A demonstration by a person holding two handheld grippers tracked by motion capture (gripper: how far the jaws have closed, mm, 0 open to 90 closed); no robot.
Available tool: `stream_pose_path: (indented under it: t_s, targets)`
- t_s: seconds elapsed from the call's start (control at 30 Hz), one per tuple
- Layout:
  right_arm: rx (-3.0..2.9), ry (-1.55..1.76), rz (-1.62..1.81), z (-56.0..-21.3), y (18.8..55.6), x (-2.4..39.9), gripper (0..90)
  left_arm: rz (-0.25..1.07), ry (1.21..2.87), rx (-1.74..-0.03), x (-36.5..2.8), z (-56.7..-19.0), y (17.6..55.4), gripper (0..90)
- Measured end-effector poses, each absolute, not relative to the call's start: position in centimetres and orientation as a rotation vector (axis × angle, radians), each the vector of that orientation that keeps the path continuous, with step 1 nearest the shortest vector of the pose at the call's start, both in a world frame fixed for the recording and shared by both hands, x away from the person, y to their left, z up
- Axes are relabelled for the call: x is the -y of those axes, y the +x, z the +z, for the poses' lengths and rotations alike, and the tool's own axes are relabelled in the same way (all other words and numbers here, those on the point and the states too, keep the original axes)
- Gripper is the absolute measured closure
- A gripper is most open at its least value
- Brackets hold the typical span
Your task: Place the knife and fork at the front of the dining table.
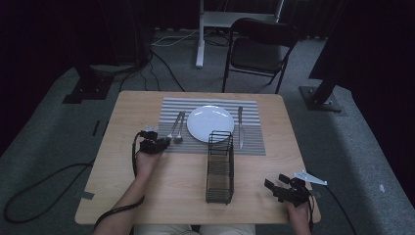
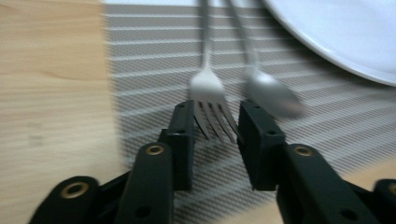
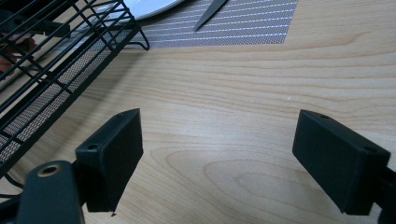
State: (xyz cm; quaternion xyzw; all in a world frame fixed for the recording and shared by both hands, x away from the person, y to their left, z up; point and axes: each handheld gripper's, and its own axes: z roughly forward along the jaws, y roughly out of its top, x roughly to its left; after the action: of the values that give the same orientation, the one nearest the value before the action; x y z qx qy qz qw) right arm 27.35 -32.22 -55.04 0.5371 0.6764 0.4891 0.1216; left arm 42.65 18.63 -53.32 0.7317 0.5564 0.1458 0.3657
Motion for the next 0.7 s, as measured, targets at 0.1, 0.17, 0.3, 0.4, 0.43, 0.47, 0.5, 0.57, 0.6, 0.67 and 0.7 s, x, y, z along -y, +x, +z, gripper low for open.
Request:
stream_pose_path:
  t_s: [0.1, 0.17, 0.3, 0.4, 0.43, 0.47, 0.5, 0.57, 0.6, 0.67, 0.7]
  targets:
    - [-1.974, 1.570, 1.429, -55.0, 27.3, 32.2, 15.6, 0.368, 1.892, -1.399, -18.5, -52.8, 41.8, 59.5]
    - [-1.975, 1.568, 1.429, -55.0, 27.4, 32.2, 15.6, 0.396, 1.902, -1.395, -18.7, -52.3, 41.4, 55.2]
    - [-1.975, 1.572, 1.428, -55.1, 27.4, 32.2, 15.6, 0.447, 1.857, -1.385, -19.6, -51.4, 42.0, 52.8]
    - [-1.979, 1.572, 1.426, -55.1, 27.4, 32.2, 15.6, 0.461, 1.810, -1.360, -19.7, -51.1, 43.6, 52.7]
    - [-1.978, 1.573, 1.426, -55.1, 27.4, 32.2, 15.6, 0.468, 1.807, -1.349, -19.5, -51.1, 44.2, 52.7]
    - [-1.977, 1.574, 1.429, -55.1, 27.4, 32.3, 15.6, 0.477, 1.812, -1.356, -19.3, -51.1, 44.9, 52.7]
    - [-1.977, 1.574, 1.430, -55.1, 27.4, 32.3, 15.6, 0.464, 1.806, -1.358, -19.1, -51.2, 45.6, 52.7]
    - [-1.977, 1.575, 1.430, -55.1, 27.4, 32.3, 15.6, 0.470, 1.819, -1.364, -18.4, -51.5, 46.7, 52.7]
    - [-1.978, 1.576, 1.430, -55.1, 27.4, 32.3, 15.6, 0.478, 1.839, -1.373, -18.0, -51.7, 47.2, 52.8]
    - [-1.978, 1.575, 1.432, -55.1, 27.4, 32.3, 15.6, 0.470, 1.857, -1.377, -17.5, -52.1, 48.1, 52.9]
    - [-1.979, 1.576, 1.433, -55.1, 27.4, 32.3, 15.6, 0.491, 1.873, -1.386, -17.2, -52.3, 48.4, 53.1]
